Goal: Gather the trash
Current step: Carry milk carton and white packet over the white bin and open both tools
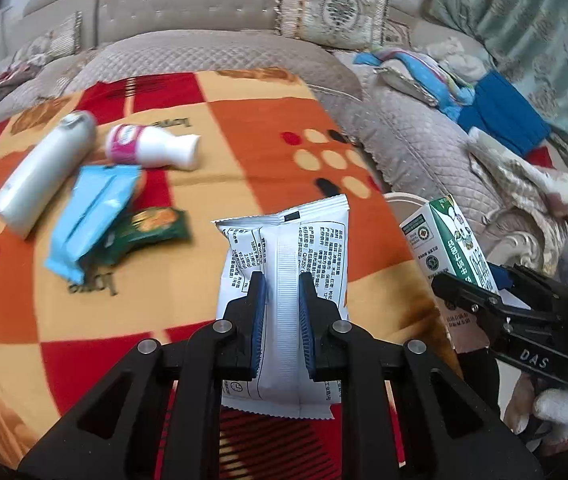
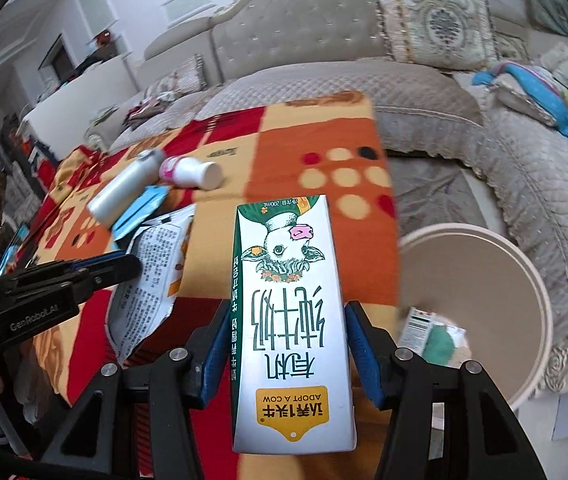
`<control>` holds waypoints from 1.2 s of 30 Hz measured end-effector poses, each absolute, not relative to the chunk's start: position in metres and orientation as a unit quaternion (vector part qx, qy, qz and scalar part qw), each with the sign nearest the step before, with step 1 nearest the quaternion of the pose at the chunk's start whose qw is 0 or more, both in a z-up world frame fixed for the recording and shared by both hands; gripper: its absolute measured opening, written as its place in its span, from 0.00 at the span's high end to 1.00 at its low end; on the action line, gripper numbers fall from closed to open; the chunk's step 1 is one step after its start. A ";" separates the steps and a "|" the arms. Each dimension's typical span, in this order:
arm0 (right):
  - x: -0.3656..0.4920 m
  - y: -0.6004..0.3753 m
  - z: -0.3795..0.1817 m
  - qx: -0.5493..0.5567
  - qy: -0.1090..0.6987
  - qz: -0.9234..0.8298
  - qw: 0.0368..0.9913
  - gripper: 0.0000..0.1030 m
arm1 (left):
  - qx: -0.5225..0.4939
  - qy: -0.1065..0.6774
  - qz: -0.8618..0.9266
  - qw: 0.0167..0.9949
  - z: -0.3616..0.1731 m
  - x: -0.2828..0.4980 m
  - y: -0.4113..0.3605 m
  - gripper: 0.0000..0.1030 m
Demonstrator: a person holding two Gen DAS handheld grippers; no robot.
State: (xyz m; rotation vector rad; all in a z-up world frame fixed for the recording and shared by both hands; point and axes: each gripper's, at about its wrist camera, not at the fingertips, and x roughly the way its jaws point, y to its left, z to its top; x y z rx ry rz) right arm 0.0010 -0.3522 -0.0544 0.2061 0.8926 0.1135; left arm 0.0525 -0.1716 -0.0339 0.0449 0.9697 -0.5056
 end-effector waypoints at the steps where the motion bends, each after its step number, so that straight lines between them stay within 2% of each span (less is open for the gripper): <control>1: 0.000 -0.360 -0.055 0.103 0.431 0.047 0.895 0.48 | 0.023 0.462 -0.244 0.852 -0.035 0.053 -0.177 0.86; 20: -0.023 -0.485 -0.095 0.177 0.455 -0.072 0.870 0.48 | 0.058 0.467 -0.328 0.819 -0.042 0.057 -0.312 0.86; 29: -0.021 -0.507 -0.116 0.197 0.467 -0.103 0.856 0.48 | 0.039 0.470 -0.352 0.809 -0.050 0.064 -0.338 0.85; 30: -0.022 -0.510 -0.119 0.201 0.468 -0.105 0.854 0.44 | 0.040 0.469 -0.353 0.809 -0.051 0.064 -0.340 0.85; 31: -0.023 -0.514 -0.121 0.206 0.469 -0.107 0.852 0.41 | 0.040 0.469 -0.355 0.808 -0.051 0.064 -0.342 0.79; 32: -0.024 -0.517 -0.123 0.214 0.469 -0.110 0.850 0.33 | 0.039 0.470 -0.358 0.806 -0.052 0.065 -0.342 0.73; 33: -0.026 -0.519 -0.124 0.219 0.469 -0.113 0.848 0.30 | 0.034 0.472 -0.360 0.804 -0.052 0.065 -0.343 0.59; 34: -0.028 -0.521 -0.124 0.222 0.467 -0.115 0.848 0.30 | 0.027 0.474 -0.363 0.802 -0.053 0.066 -0.341 0.50; 36: -0.029 -0.522 -0.124 0.224 0.466 -0.116 0.848 0.30 | 0.019 0.479 -0.363 0.799 -0.054 0.068 -0.338 0.50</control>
